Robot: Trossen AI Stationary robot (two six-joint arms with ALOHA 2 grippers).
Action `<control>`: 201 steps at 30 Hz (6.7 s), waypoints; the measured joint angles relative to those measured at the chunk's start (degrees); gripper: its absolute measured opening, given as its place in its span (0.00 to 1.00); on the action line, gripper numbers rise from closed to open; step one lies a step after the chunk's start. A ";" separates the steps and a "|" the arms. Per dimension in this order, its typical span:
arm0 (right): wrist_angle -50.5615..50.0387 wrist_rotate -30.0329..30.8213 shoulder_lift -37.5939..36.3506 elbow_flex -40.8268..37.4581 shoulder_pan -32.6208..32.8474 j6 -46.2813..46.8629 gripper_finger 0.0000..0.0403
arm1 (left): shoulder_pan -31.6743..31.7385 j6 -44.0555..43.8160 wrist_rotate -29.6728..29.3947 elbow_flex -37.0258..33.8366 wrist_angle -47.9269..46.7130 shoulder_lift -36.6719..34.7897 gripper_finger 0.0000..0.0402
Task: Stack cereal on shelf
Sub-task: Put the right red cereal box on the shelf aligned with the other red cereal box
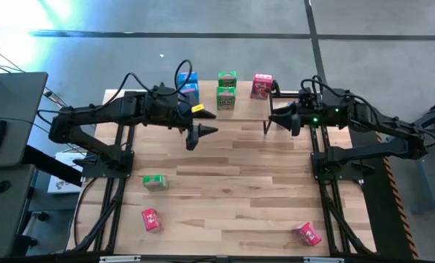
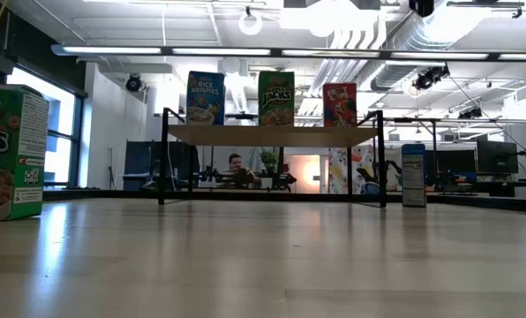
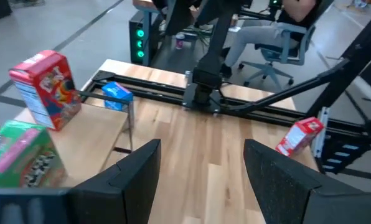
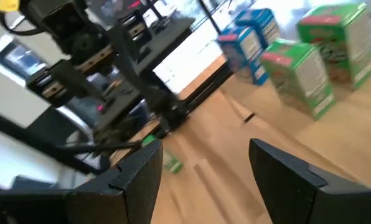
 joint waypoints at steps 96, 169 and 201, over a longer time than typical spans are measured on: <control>-51.24 -8.31 50.01 29.60 68.17 80.13 0.58 | 7.39 1.31 -0.22 0.02 -7.82 -4.76 0.55; -46.77 -11.06 59.49 27.02 61.56 65.79 0.38 | 8.59 1.35 -0.20 0.02 -4.35 -4.76 0.55; -54.70 1.35 59.45 40.03 32.59 26.11 0.37 | 16.31 5.79 -0.18 0.02 -8.52 -4.76 0.55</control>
